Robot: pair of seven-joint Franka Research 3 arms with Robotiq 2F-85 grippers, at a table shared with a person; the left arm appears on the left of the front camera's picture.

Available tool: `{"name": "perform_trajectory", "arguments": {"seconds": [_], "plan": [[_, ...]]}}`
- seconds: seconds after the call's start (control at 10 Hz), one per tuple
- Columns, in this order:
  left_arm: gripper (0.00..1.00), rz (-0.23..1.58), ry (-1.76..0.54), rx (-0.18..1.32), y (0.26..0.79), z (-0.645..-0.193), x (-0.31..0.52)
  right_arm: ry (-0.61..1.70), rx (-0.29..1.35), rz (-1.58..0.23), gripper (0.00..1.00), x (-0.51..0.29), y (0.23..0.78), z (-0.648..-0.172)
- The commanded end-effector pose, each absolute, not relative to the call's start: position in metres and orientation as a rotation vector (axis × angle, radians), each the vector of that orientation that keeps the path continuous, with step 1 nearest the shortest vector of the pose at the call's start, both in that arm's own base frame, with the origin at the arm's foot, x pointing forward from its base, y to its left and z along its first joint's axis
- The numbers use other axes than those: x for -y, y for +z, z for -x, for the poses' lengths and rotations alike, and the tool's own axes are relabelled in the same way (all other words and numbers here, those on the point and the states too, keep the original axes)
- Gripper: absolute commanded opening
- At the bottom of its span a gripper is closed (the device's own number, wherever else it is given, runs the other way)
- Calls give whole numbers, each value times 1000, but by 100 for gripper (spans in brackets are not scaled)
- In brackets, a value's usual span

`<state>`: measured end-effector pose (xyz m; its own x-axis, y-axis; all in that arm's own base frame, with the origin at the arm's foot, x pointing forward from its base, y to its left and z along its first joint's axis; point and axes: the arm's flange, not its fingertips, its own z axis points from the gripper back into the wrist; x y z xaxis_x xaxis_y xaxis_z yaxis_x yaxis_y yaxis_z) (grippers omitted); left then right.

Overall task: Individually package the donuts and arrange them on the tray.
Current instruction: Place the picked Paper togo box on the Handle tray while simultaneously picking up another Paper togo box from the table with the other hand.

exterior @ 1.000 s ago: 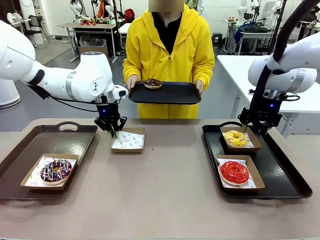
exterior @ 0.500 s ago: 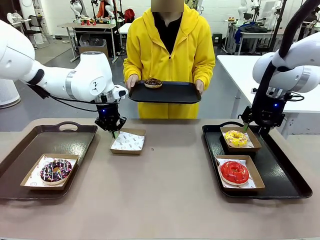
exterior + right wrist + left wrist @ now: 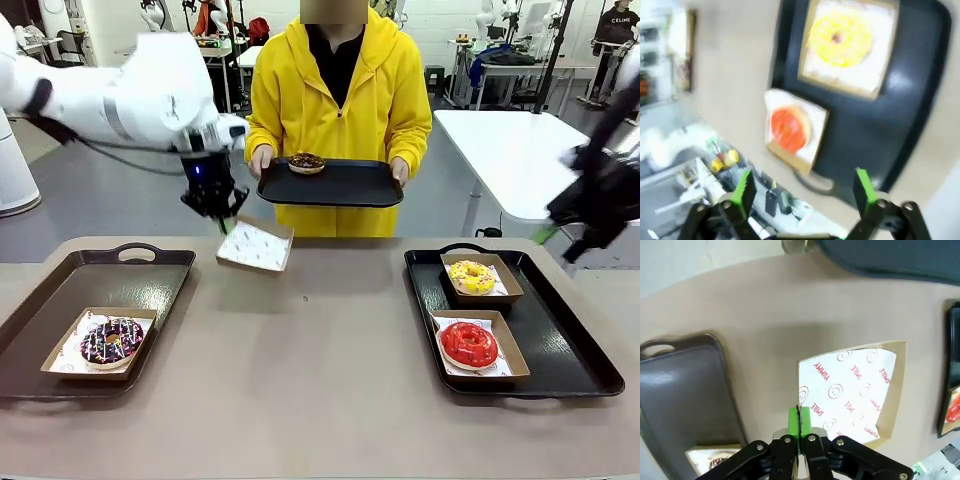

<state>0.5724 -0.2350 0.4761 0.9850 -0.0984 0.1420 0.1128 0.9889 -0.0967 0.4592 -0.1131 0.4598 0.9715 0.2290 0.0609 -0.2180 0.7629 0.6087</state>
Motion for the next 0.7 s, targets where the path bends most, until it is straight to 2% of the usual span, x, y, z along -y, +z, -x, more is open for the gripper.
{"name": "perform_trajectory", "arguments": {"seconds": [0.0,0.2,0.4,0.6], "plan": [[0,78,-73,188,512,-575,242,253,6,-811,100,163,464,-419],[0,66,-47,241,552,-581,250,167,91,-1001,100,216,460,-389],[0,44,-12,289,575,-593,254,-15,170,-1163,100,247,441,-375],[0,32,4,305,590,-605,259,-87,190,-1219,100,260,421,-361]]}}
